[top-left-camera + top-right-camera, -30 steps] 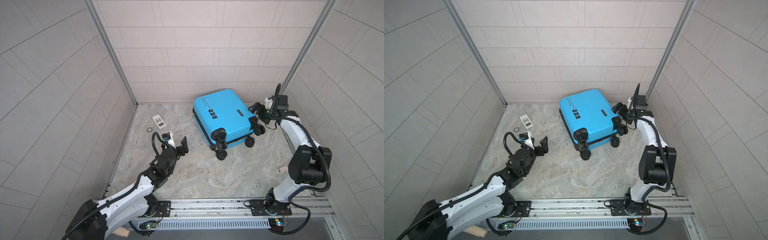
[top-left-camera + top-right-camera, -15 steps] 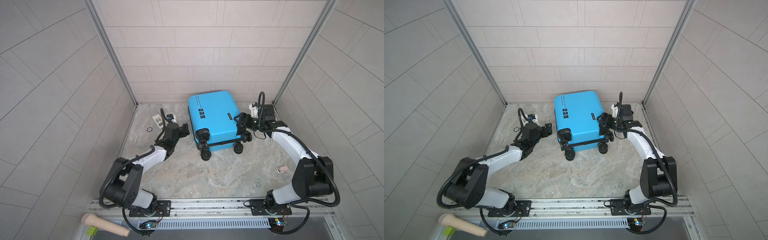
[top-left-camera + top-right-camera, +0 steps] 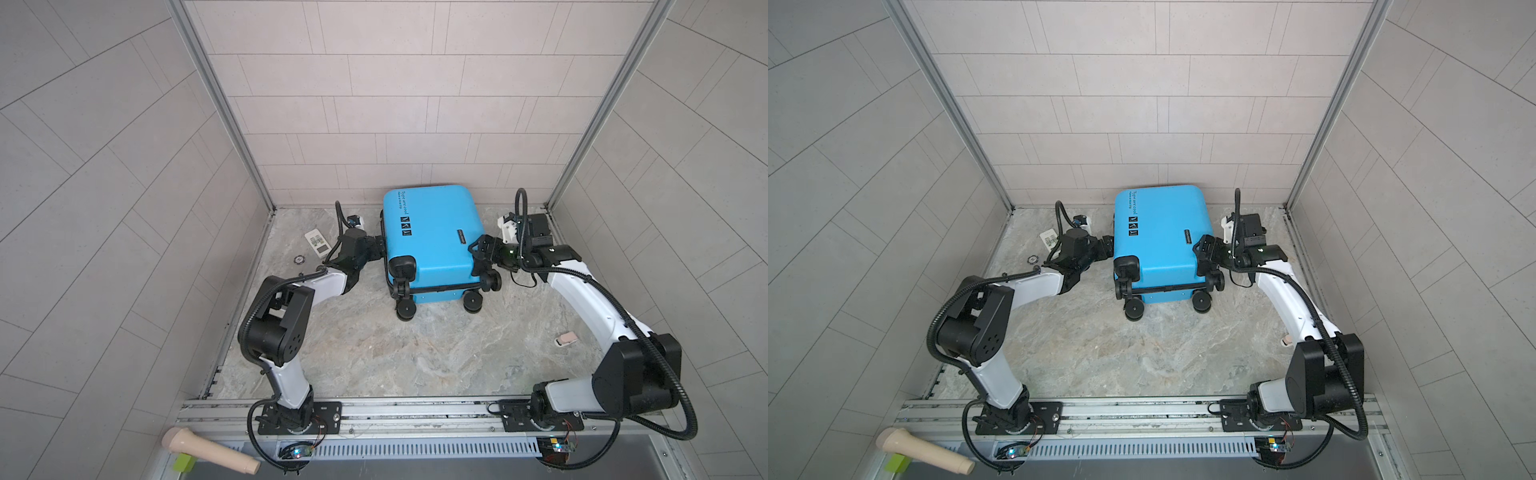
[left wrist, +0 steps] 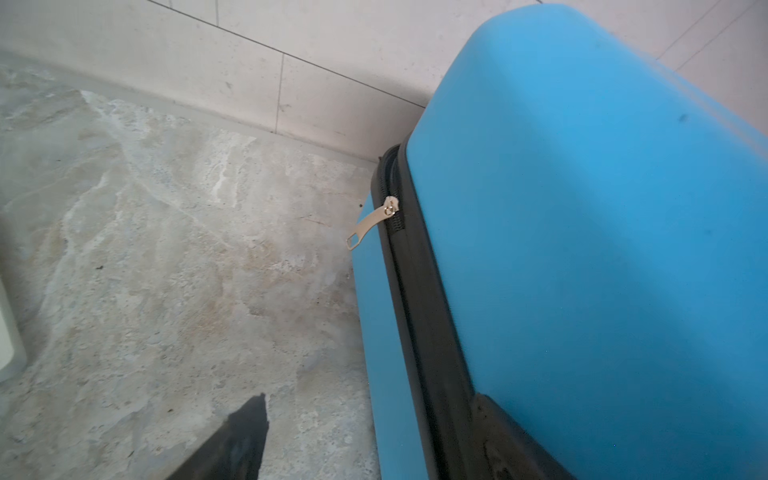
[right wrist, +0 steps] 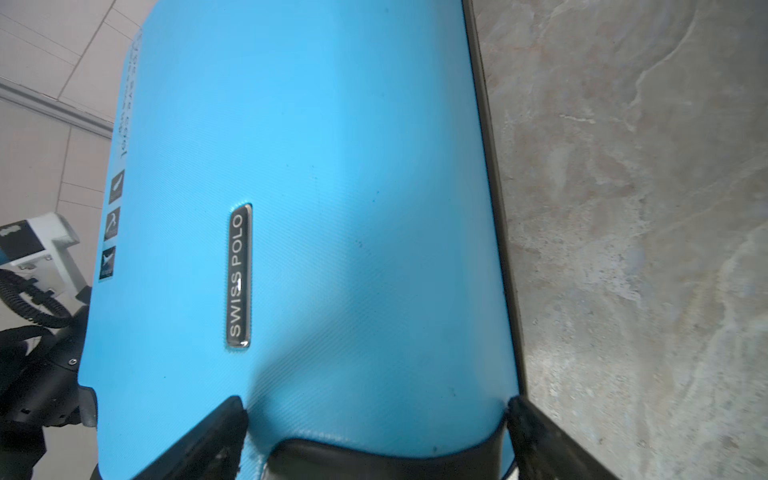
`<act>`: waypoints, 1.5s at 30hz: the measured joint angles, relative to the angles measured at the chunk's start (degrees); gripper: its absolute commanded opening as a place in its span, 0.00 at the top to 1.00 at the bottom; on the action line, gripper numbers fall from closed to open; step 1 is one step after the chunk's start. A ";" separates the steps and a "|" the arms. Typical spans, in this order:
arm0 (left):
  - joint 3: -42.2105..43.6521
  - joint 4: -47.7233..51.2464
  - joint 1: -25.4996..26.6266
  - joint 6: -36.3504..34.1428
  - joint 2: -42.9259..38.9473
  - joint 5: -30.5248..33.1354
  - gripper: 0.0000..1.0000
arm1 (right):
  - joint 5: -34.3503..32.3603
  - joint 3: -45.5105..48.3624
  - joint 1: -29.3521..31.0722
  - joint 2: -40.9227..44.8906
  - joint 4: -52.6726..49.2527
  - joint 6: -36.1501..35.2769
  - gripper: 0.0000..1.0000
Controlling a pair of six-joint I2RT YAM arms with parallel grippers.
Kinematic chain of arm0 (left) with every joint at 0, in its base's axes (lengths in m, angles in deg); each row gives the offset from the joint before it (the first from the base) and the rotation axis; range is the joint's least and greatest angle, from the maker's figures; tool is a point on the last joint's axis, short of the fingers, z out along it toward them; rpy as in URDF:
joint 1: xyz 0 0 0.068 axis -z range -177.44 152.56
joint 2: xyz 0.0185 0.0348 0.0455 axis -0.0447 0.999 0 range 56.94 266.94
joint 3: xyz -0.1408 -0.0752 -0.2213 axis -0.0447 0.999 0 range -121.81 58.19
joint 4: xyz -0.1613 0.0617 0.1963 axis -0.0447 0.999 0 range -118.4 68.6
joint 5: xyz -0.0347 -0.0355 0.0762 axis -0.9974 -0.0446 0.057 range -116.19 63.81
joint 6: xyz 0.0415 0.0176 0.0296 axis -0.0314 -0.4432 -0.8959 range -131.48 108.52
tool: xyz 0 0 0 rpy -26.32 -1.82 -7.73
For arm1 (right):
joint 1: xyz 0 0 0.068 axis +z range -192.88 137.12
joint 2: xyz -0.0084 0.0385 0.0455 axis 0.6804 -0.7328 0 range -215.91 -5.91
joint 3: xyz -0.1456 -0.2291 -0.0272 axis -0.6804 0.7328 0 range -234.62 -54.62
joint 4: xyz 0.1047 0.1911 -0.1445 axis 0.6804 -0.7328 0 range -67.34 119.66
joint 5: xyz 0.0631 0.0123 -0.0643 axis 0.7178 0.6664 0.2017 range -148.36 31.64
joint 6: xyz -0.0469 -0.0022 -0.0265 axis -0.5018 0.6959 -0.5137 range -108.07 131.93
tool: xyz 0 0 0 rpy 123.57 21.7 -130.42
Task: Pack the luggage
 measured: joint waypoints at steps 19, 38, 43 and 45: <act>35.26 5.90 15.58 -0.85 -47.47 15.65 0.24 | -4.04 3.30 -0.74 12.48 -13.40 -4.90 0.01; 45.22 -38.45 28.04 -11.72 -9.09 12.81 0.33 | -3.26 7.17 1.40 15.63 -14.29 -5.55 0.01; 43.54 -44.85 28.04 -12.61 -5.81 14.10 0.37 | -2.99 7.19 1.62 15.63 -14.29 -5.55 0.00; 42.58 -46.51 28.04 -13.00 -5.81 14.93 0.39 | -2.80 7.19 1.64 15.63 -14.29 -5.51 0.01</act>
